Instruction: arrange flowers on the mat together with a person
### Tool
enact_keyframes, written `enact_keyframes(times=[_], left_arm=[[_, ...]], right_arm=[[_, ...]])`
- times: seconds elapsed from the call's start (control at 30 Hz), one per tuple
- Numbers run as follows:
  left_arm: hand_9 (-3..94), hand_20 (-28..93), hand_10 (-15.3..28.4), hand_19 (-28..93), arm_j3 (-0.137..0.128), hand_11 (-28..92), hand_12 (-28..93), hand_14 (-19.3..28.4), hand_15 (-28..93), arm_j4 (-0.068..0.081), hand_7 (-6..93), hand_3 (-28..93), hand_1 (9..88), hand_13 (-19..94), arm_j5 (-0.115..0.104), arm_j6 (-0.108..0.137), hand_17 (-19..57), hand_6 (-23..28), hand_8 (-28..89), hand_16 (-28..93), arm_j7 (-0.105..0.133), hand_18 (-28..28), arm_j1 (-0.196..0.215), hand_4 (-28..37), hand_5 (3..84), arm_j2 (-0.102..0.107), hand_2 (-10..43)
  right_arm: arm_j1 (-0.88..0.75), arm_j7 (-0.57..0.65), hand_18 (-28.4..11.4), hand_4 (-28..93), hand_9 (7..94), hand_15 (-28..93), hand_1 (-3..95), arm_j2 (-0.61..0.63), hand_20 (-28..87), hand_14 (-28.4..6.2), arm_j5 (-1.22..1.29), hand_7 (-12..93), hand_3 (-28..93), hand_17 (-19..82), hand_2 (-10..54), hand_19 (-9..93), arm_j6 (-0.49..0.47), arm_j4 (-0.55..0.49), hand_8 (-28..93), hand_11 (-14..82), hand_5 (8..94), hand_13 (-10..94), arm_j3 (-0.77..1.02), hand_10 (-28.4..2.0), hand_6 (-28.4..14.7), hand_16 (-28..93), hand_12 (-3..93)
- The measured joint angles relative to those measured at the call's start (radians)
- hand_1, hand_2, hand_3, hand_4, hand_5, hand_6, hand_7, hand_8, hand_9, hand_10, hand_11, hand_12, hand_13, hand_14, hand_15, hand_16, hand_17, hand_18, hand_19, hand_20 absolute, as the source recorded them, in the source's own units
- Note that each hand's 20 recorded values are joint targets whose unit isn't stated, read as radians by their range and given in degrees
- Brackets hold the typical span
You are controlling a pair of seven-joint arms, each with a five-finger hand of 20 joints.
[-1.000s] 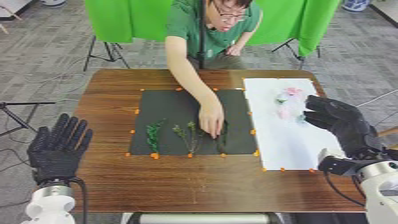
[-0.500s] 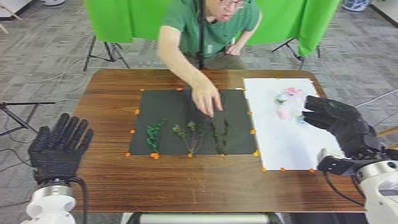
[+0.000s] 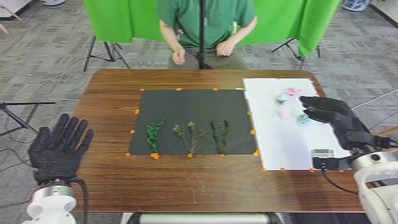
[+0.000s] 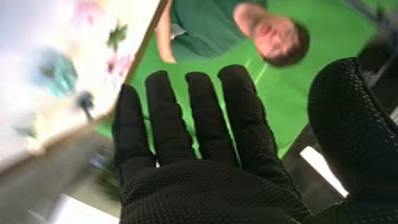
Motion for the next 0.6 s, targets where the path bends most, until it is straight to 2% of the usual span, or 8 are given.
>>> enact_keyframes(times=[0.07,0.27,0.43,0.6], left_arm=[[44.4,11,13.7,40,0.002,21,8,14.9,31,0.000,15.3,77,28.2,33,0.000,0.000,-6.5,8.5,-10,-8,0.000,15.6,0.000,-28.3,51.2,0.000,13.1],[44.4,11,13.6,40,0.010,21,8,14.9,31,0.000,15.3,77,28.2,33,0.000,0.000,-6.5,8.6,-10,-8,-0.004,15.7,0.001,-28.3,51.3,-0.003,13.1],[44.4,11,13.7,40,0.009,21,8,14.9,31,0.000,15.2,77,28.2,33,0.001,0.001,-6.5,8.7,-10,-8,-0.004,15.7,0.004,-28.3,51.3,-0.004,13.1],[44.4,11,13.7,40,0.008,21,8,14.9,31,-0.001,15.3,77,28.2,33,0.001,0.001,-6.5,8.6,-10,-8,-0.004,15.7,0.007,-28.3,51.2,-0.004,13.2]], right_arm=[[0.035,0.040,-19.0,-24,37.4,9,26.5,0.030,15,-16.7,-0.099,17,79,9,-0.7,37,-0.017,0.008,-12,6.1,40.0,34,-0.019,-14.7,-4.8,25,15.9],[0.141,0.163,-19.1,-25,41.4,8,28.8,0.104,15,-16.9,-0.338,17,79,9,-5.4,37,-0.117,0.040,-12,8.2,41.2,33,-0.100,-11.8,-3.5,25,15.8],[0.267,0.219,-19.4,-26,41.6,7,29.7,0.180,14,-16.8,-0.614,17,80,6,-6.8,37,-0.148,0.139,-12,8.2,41.4,31,-0.299,-11.6,-3.3,25,15.2],[0.376,0.245,-19.9,-26,39.0,6,29.6,0.193,13,-17.5,-0.826,17,80,4,-7.5,38,-0.183,0.216,-12,7.5,40.6,29,-0.430,-11.9,-3.8,25,15.1]])
